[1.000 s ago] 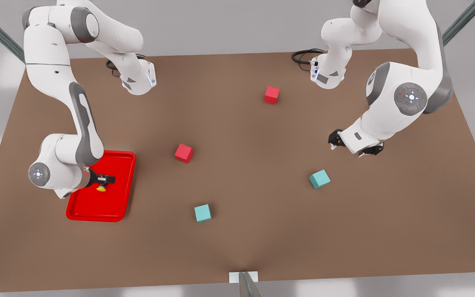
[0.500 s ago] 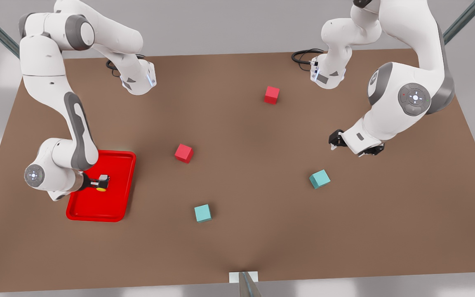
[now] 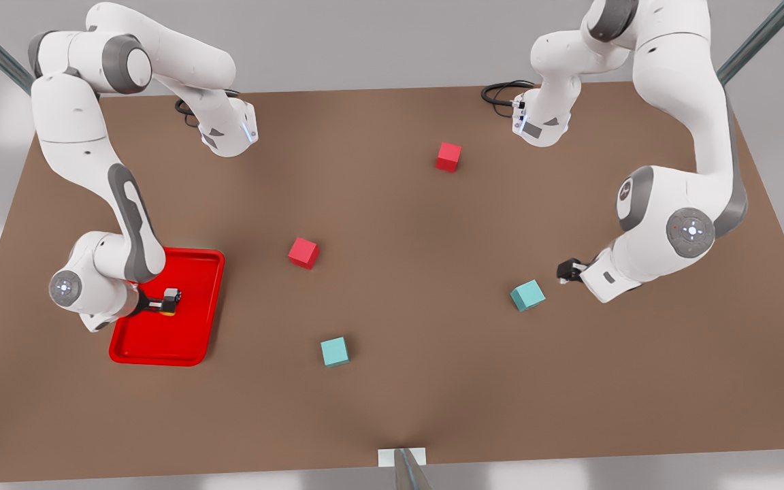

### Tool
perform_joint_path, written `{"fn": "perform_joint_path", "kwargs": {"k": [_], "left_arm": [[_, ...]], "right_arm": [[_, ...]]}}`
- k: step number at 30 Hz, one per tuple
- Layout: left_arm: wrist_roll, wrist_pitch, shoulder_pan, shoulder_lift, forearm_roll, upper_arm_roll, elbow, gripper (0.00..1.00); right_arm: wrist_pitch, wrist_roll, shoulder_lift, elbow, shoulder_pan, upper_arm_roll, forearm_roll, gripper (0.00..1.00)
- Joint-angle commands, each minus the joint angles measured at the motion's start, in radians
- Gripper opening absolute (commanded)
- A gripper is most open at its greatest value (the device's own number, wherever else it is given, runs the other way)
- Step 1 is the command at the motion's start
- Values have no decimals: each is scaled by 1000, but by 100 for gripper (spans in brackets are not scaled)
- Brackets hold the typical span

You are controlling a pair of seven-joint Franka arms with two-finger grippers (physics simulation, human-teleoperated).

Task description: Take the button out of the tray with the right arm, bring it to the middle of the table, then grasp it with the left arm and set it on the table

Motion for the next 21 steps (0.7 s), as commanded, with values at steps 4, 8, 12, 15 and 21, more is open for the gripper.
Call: {"fn": "perform_joint_path", "kwargs": {"k": [4, 8, 12, 15, 21], "left_arm": [[-14, 29, 3, 4, 7, 0, -1, 100], [-17, 31, 4, 4, 7, 0, 1, 100], [-17, 37, 3, 12, 8, 0, 4, 100], [-17, 37, 3, 12, 8, 0, 4, 100], [-17, 37, 3, 12, 8, 0, 5, 100]], "right_arm": [[89, -44, -92, -131, 0, 29, -7, 100], [101, -41, -99, -160, -2, 51, -50, 100], [116, -44, -86, -159, -22, 51, -86, 100], [130, -45, -72, -159, -39, 51, -122, 100], [173, -45, -43, -173, -32, 51, -123, 97]]}}
